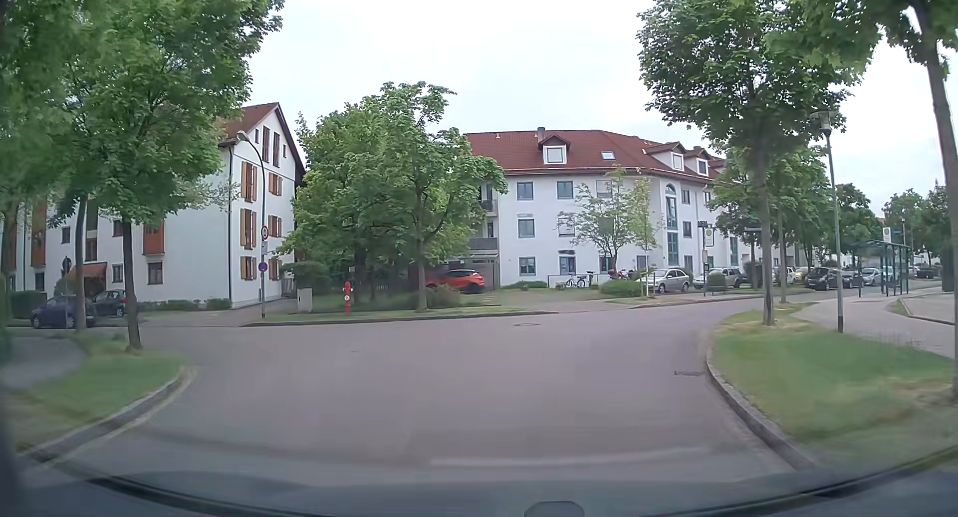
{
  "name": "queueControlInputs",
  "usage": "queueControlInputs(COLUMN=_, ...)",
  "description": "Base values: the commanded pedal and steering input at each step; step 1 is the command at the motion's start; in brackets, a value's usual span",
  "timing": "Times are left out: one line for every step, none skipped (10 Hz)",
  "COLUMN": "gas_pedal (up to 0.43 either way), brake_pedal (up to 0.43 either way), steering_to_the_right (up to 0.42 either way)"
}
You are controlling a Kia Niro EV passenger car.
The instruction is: Follow the waypoints while adhering to traffic rules and regulations
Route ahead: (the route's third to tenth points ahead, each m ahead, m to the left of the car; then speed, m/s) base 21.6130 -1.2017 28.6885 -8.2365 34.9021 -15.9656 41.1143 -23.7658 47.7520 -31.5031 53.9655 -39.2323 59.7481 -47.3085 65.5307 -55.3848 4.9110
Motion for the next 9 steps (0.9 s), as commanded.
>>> queueControlInputs(gas_pedal=0.000, brake_pedal=0.000, steering_to_the_right=0.011)
queueControlInputs(gas_pedal=0.000, brake_pedal=0.000, steering_to_the_right=0.016)
queueControlInputs(gas_pedal=0.000, brake_pedal=0.000, steering_to_the_right=0.024)
queueControlInputs(gas_pedal=0.000, brake_pedal=0.000, steering_to_the_right=0.033)
queueControlInputs(gas_pedal=0.000, brake_pedal=0.000, steering_to_the_right=0.039)
queueControlInputs(gas_pedal=0.000, brake_pedal=0.000, steering_to_the_right=0.048)
queueControlInputs(gas_pedal=0.000, brake_pedal=0.000, steering_to_the_right=0.056)
queueControlInputs(gas_pedal=0.000, brake_pedal=0.000, steering_to_the_right=0.065)
queueControlInputs(gas_pedal=0.000, brake_pedal=0.000, steering_to_the_right=0.071)
